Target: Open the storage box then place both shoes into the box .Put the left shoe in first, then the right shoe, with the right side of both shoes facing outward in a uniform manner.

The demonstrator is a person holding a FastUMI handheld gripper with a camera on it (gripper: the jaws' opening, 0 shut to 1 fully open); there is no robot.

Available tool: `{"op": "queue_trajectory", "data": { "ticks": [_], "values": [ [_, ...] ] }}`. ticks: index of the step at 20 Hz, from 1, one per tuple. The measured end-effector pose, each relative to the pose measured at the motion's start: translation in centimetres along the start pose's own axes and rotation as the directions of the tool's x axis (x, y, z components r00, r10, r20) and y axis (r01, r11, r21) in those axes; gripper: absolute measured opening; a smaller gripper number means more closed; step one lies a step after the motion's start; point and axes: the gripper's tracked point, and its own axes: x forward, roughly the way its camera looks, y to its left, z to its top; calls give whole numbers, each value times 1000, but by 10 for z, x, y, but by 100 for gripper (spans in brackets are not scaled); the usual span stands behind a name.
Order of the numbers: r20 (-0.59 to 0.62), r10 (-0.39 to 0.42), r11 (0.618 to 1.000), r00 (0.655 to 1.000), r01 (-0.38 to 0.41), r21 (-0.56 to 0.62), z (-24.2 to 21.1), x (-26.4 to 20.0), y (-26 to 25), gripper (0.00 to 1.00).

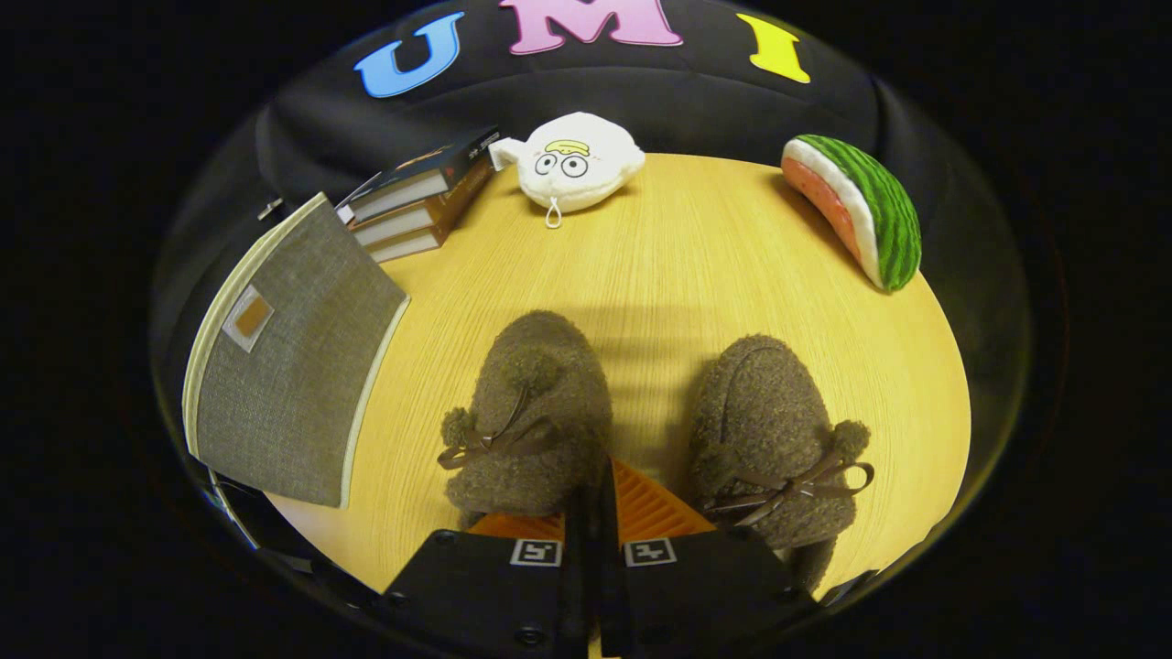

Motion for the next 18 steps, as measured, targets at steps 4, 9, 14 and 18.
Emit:
{"op": "queue_trajectory", "data": {
  "ticks": [4, 9, 14, 18],
  "values": [
    [26, -16, 998, 1000, 18, -53, 8, -18, 2, 9],
    [65, 11, 1000, 998, -11, 6, 32, -56, 13, 9],
    [134, 32, 998, 990, -40, 53, 77, -97, 36, 9],
    [175, 62, 989, 983, -84, 120, 115, -125, 73, 9]
  ]
}}
